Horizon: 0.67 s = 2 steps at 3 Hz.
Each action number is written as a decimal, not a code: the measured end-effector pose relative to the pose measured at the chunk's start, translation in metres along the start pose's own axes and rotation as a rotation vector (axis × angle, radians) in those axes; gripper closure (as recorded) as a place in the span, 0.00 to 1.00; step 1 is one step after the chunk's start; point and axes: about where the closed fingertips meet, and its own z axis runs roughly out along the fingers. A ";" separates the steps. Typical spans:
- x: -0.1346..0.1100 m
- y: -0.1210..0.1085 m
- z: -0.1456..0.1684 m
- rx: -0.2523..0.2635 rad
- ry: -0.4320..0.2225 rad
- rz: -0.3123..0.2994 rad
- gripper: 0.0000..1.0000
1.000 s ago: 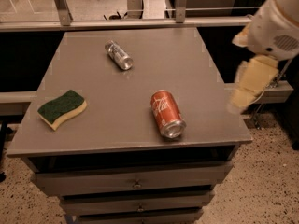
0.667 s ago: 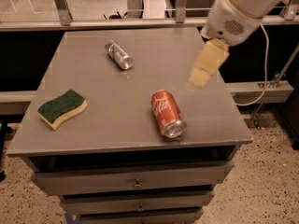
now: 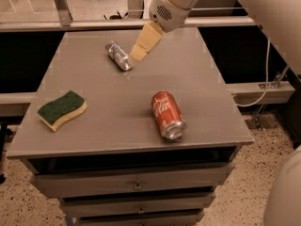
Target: Pick redbull can
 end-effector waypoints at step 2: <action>-0.014 -0.013 0.022 0.021 -0.046 0.031 0.00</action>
Offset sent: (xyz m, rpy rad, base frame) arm 0.0688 0.0433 -0.0333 0.1337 -0.0766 -0.1195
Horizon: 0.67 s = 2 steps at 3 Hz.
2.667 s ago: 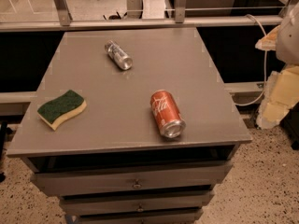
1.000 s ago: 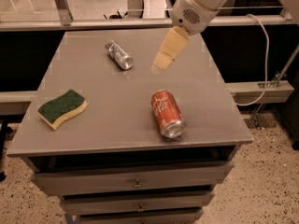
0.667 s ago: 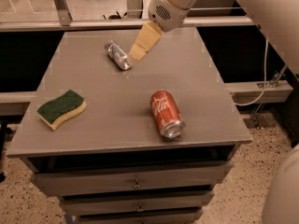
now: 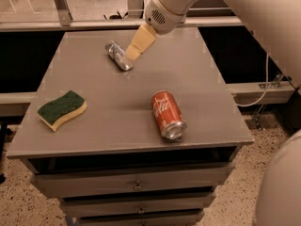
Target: Pick redbull can
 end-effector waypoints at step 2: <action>-0.062 -0.060 0.091 0.068 -0.110 0.120 0.00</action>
Offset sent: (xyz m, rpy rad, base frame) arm 0.1630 0.0944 -0.0594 0.1619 -0.0530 -0.2526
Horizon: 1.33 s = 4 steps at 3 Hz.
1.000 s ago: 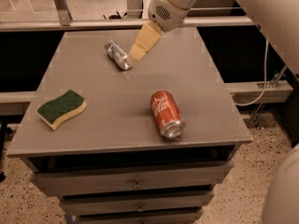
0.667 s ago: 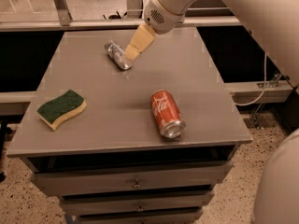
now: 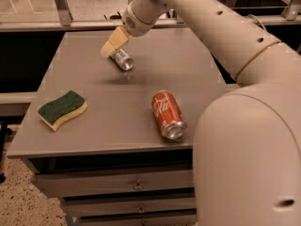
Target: Pick redbull can
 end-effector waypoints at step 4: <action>-0.032 -0.009 0.092 0.128 0.198 0.090 0.00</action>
Offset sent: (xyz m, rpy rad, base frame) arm 0.0642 0.0622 -0.0386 -0.0526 0.1118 -0.1743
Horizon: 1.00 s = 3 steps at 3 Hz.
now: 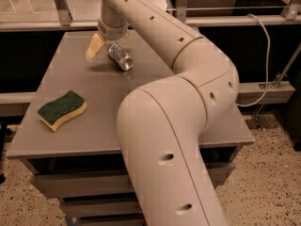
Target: Pick redbull can
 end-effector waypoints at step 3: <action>0.012 -0.006 0.018 0.093 0.133 -0.015 0.41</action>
Offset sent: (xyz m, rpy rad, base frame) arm 0.0075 -0.0085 -0.0137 -0.1978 0.0153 -0.0492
